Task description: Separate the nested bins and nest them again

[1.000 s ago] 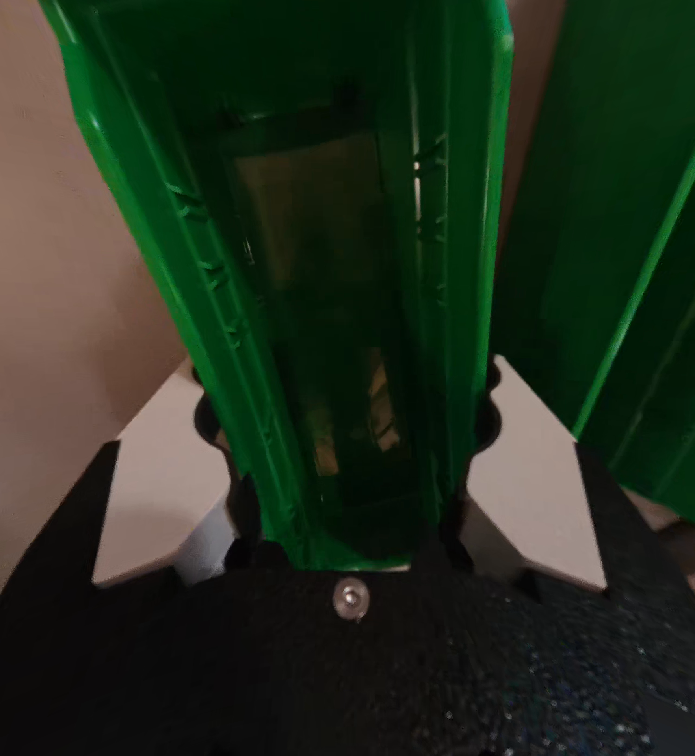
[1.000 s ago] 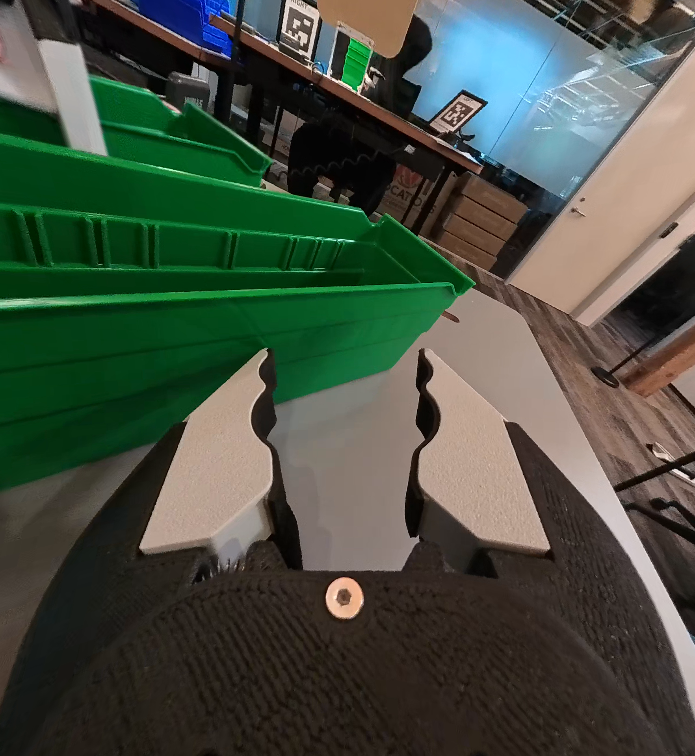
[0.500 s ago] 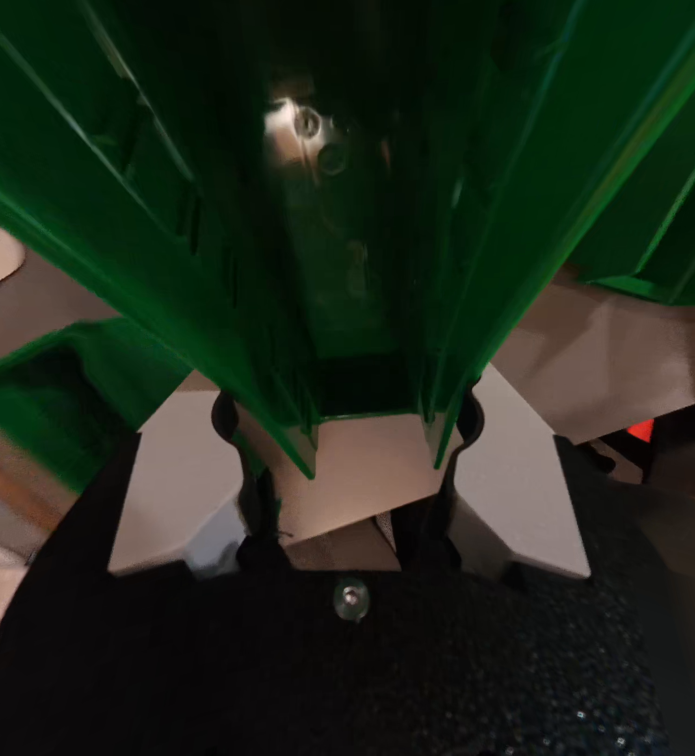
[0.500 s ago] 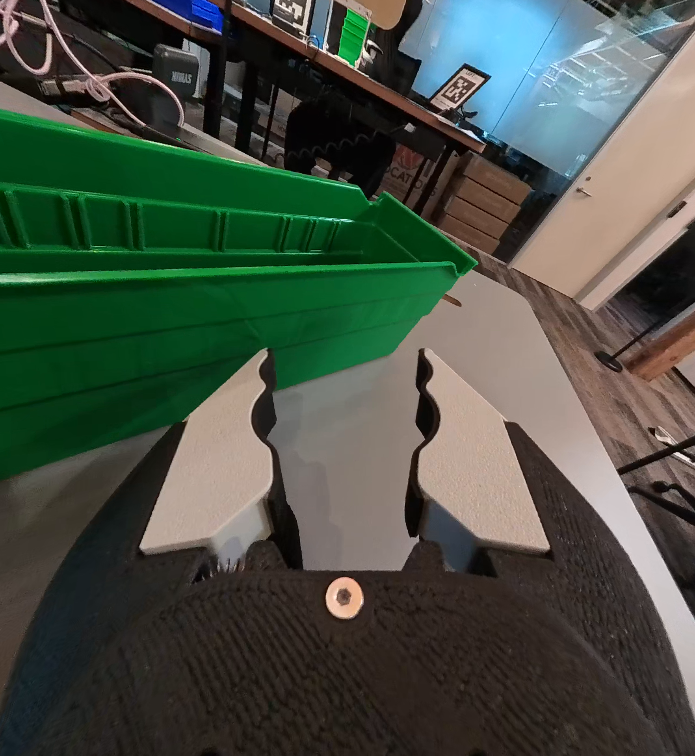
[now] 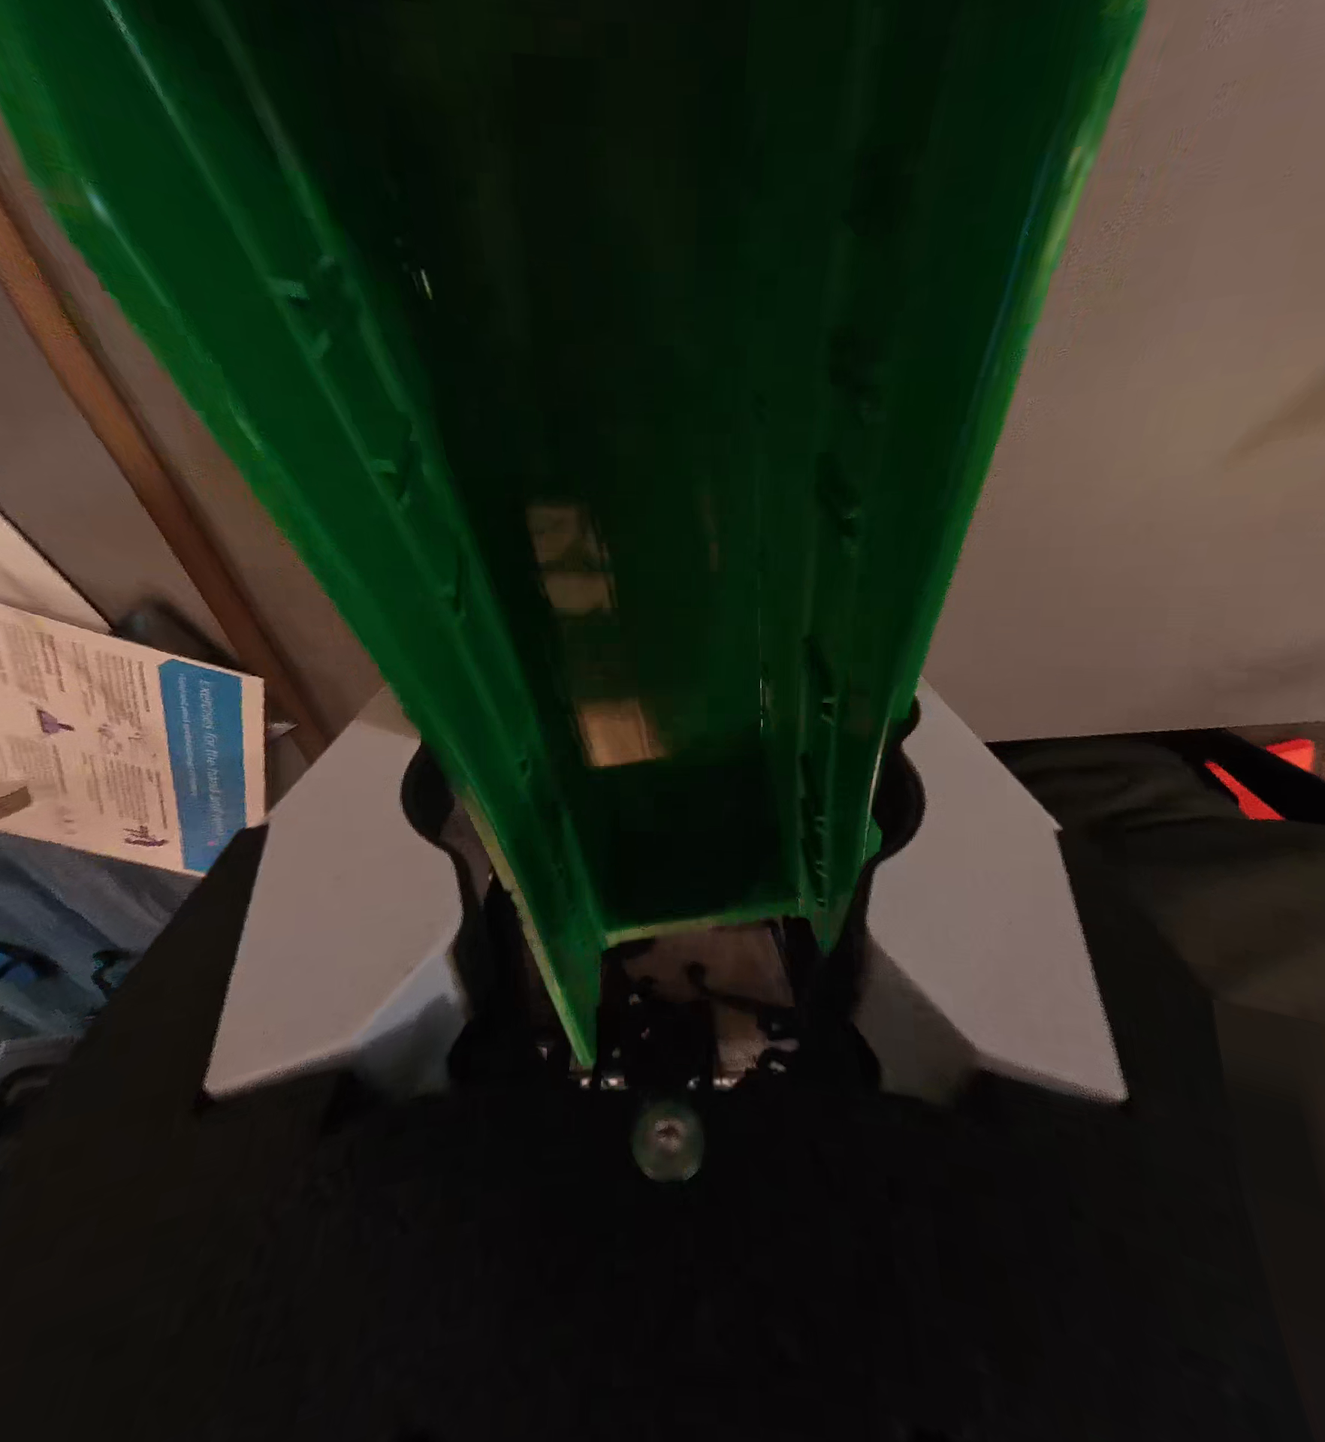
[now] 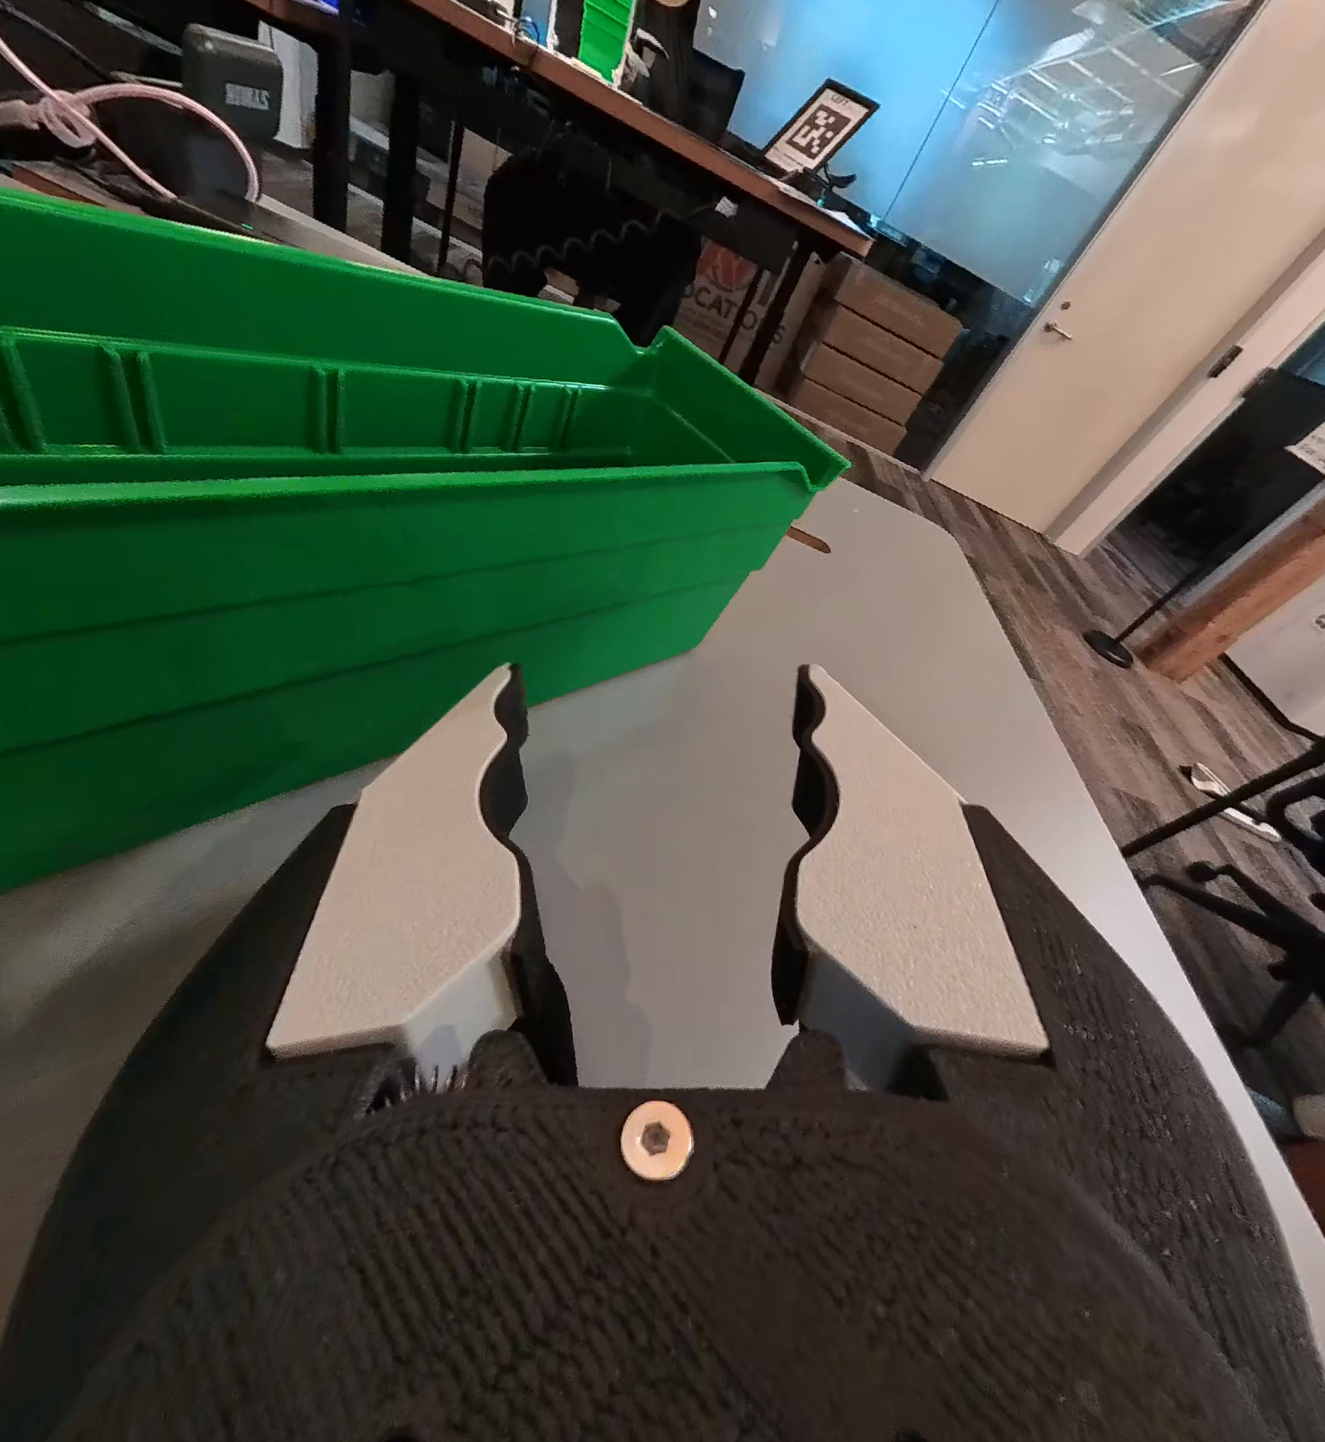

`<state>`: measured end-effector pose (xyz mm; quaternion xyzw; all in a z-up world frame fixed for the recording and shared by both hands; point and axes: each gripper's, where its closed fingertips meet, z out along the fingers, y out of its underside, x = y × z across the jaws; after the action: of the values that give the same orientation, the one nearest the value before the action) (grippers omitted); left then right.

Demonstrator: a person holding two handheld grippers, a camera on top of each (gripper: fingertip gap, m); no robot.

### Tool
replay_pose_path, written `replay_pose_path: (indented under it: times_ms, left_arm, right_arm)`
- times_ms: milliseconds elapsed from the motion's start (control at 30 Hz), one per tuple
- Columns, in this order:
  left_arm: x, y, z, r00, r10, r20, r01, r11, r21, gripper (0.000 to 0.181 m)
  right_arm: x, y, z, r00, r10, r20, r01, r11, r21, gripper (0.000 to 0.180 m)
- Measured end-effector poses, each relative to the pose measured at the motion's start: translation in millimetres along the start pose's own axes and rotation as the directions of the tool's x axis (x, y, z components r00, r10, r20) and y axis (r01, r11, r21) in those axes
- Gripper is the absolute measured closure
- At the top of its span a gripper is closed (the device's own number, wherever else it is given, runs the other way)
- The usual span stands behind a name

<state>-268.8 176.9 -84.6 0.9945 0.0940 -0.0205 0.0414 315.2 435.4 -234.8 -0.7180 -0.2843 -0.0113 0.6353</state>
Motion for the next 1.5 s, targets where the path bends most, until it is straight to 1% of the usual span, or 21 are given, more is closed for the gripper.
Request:
replay_pose_path:
  times_ms: [100,167,267,433,567,700,767,867,933,1033,1067,1100,1133,1167,1233,1300,1367,1400,1467,1500]
  left_arm:
    - [-8,-3,30,0.999,-0.009,-0.042,0.008,1.0,-0.028,0.069]
    - [-14,-7,48,0.999,-0.011,-0.046,0.009,0.999,-0.042,0.069]
    - [-13,-16,66,0.996,0.0,-0.084,-0.003,0.999,-0.045,0.069]
    - [-12,-29,81,0.994,0.013,-0.105,-0.018,0.999,-0.049,0.068]
    - [-11,-39,89,0.994,0.028,-0.107,-0.032,0.999,-0.031,0.067]
    - [-12,-50,89,0.989,0.043,-0.141,-0.038,0.998,0.044,0.067]
    - [-14,-47,95,0.987,0.036,-0.158,-0.03,0.999,0.038,0.066]
    - [-14,-49,106,0.984,0.021,-0.177,-0.012,0.999,0.05,0.062]
    - [-14,-53,111,0.983,0.023,-0.182,-0.011,0.997,0.071,0.055]
    - [-13,-54,114,0.983,0.014,-0.182,0.0,0.997,0.08,0.044]
    - [-11,-48,112,0.981,-0.01,-0.195,0.019,0.999,0.046,0.035]
    - [-7,-39,109,0.977,-0.034,-0.211,0.036,0.999,0.003,0.021]
    - [-3,-34,102,0.974,-0.028,-0.225,0.026,1.0,-0.013,0.021]
    - [-1,-36,92,0.974,-0.007,-0.226,0.011,1.0,0.014,0.021]
    - [6,-50,67,0.975,0.019,-0.22,0.009,0.992,0.128,0.022]
    - [34,-71,42,0.965,0.082,-0.249,-0.014,0.964,0.264,0.022]
    - [85,-91,22,0.937,0.168,-0.305,-0.046,0.928,0.37,0.022]
    - [126,-97,14,0.892,0.254,-0.373,-0.087,0.907,0.411,0.022]
    - [217,-95,-2,0.737,0.423,-0.527,-0.174,0.872,0.458,0.022]
    - [254,-97,-2,0.696,0.477,-0.536,-0.216,0.852,0.477,0.022]
  right_arm:
    - [3,1,0,1.0,-0.008,-0.019,0.008,1.0,-0.006,0.111]
    - [4,2,0,0.999,-0.019,-0.03,0.019,1.0,-0.009,0.111]
    - [2,3,1,0.998,-0.052,-0.036,0.052,0.998,-0.019,0.112]
    - [-1,5,3,0.993,-0.112,-0.042,0.111,0.993,-0.037,0.113]
    - [-1,6,3,0.991,-0.122,-0.045,0.121,0.992,-0.038,0.113]
    - [-2,6,4,0.992,-0.121,-0.042,0.12,0.992,-0.037,0.113]
    - [-2,6,4,0.992,-0.123,-0.04,0.121,0.992,-0.038,0.113]
    - [-2,6,4,0.992,-0.124,-0.038,0.123,0.992,-0.038,0.113]
    - [-2,6,4,0.992,-0.122,-0.038,0.12,0.992,-0.037,0.113]
    - [-2,5,3,0.992,-0.118,-0.04,0.117,0.993,-0.032,0.112]
    - [-1,4,3,0.993,-0.115,-0.042,0.113,0.993,-0.027,0.112]
    - [-1,4,3,0.993,-0.109,-0.044,0.108,0.994,-0.023,0.112]
    - [0,3,3,0.994,-0.101,-0.044,0.1,0.995,-0.02,0.112]
    - [-1,2,3,0.995,-0.089,-0.041,0.089,0.996,-0.016,0.111]
    - [-3,-2,4,0.998,-0.054,-0.023,0.054,0.999,-0.002,0.109]
    - [-3,-6,3,0.999,-0.036,-0.022,0.037,0.999,0.016,0.108]
    - [0,-9,1,0.998,-0.04,-0.039,0.041,0.999,0.032,0.108]
    - [2,-10,0,0.998,-0.038,-0.049,0.04,0.999,0.037,0.107]
    - [8,-11,-2,0.997,-0.025,-0.067,0.029,0.998,0.055,0.103]
    - [11,-13,-3,0.997,-0.011,-0.078,0.017,0.997,0.075,0.098]
